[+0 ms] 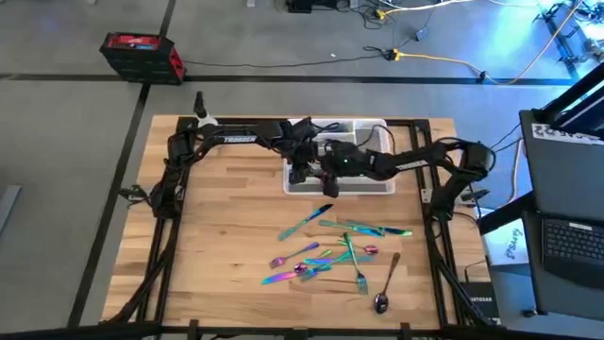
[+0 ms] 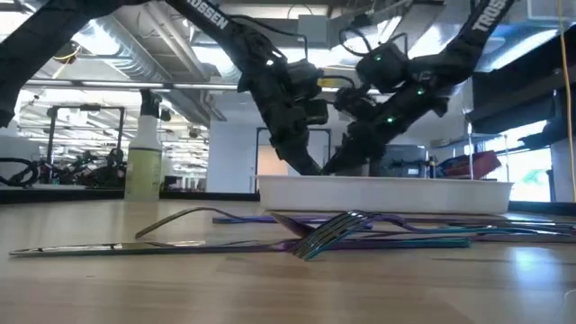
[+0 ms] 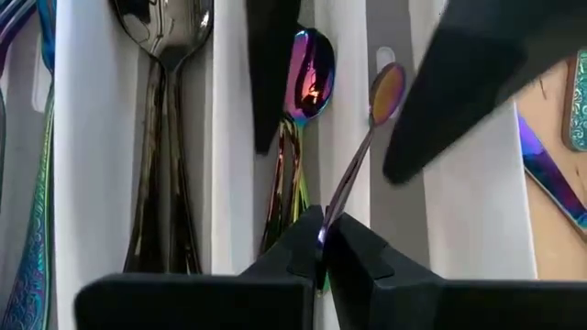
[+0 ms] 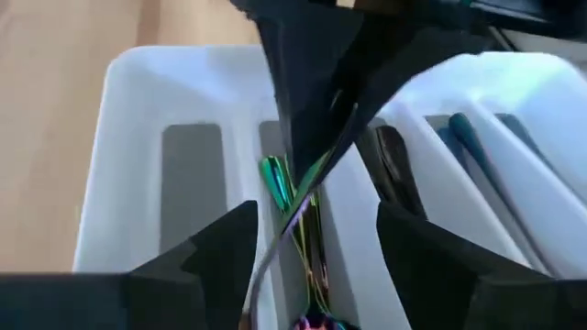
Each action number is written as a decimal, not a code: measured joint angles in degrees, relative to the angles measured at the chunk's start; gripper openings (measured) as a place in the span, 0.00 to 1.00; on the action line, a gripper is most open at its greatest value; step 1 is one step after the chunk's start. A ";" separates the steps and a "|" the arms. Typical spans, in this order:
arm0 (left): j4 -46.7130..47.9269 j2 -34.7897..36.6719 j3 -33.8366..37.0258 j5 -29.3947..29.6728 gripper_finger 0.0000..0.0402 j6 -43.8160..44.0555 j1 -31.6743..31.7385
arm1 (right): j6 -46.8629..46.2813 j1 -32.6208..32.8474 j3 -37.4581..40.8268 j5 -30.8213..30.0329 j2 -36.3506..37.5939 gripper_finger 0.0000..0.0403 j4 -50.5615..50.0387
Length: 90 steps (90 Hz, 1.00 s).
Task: Sort silverware
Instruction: Put the blue teaspoon on the white silverware tray
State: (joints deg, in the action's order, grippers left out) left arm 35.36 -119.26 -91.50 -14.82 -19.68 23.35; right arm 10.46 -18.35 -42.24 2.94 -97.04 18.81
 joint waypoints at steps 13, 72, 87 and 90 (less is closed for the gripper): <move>0.06 0.00 0.00 -0.01 0.00 0.00 0.00 | -4.92 0.02 -2.39 -0.05 -1.84 0.50 -1.95; 7.01 0.13 0.02 0.88 0.00 -0.17 0.43 | -5.84 0.02 -3.93 1.96 -1.34 0.01 -7.90; 16.19 0.50 0.03 0.89 0.00 0.80 1.42 | -4.95 0.00 -8.09 2.02 0.52 0.00 -12.14; 17.01 0.66 0.03 0.81 0.00 0.79 1.56 | -4.18 -0.08 -9.51 2.01 0.66 0.00 -13.15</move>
State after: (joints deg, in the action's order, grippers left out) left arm 52.36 -118.60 -91.48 -14.01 -18.90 24.91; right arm 6.29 -18.42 -51.76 4.95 -96.38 5.66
